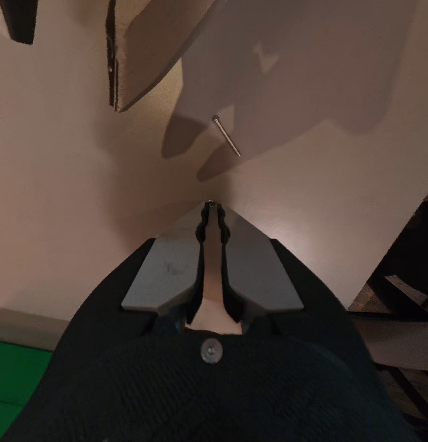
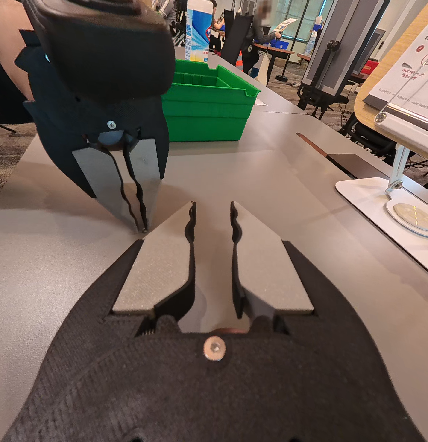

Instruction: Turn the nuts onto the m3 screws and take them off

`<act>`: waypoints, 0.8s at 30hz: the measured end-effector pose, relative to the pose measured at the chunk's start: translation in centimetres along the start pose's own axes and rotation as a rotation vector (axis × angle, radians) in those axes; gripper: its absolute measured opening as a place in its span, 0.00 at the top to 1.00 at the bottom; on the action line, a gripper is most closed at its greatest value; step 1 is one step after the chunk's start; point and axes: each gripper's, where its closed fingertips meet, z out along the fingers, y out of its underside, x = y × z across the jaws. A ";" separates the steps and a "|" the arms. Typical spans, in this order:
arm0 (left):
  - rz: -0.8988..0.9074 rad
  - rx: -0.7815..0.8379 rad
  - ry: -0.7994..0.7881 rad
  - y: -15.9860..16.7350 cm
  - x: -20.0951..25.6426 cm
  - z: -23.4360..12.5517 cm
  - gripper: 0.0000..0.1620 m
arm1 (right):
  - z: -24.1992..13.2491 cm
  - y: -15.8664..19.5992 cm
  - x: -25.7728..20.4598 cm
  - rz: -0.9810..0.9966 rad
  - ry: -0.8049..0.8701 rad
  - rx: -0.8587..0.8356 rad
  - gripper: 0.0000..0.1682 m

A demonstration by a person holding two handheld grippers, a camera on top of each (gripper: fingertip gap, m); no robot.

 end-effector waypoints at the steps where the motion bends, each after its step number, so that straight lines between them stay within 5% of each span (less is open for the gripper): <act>1: -0.001 0.007 0.003 -0.1 0.1 -0.1 0.96 | 0.0 0.0 0.0 0.000 0.000 0.000 0.85; 13: -0.019 0.116 -0.050 -0.9 0.2 -1.4 0.92 | -0.1 -0.1 0.0 -0.002 -0.001 0.004 0.85; 24: -0.313 0.843 -0.237 -4.7 -5.1 -6.3 0.85 | -0.2 0.3 0.5 0.025 0.009 -0.005 0.85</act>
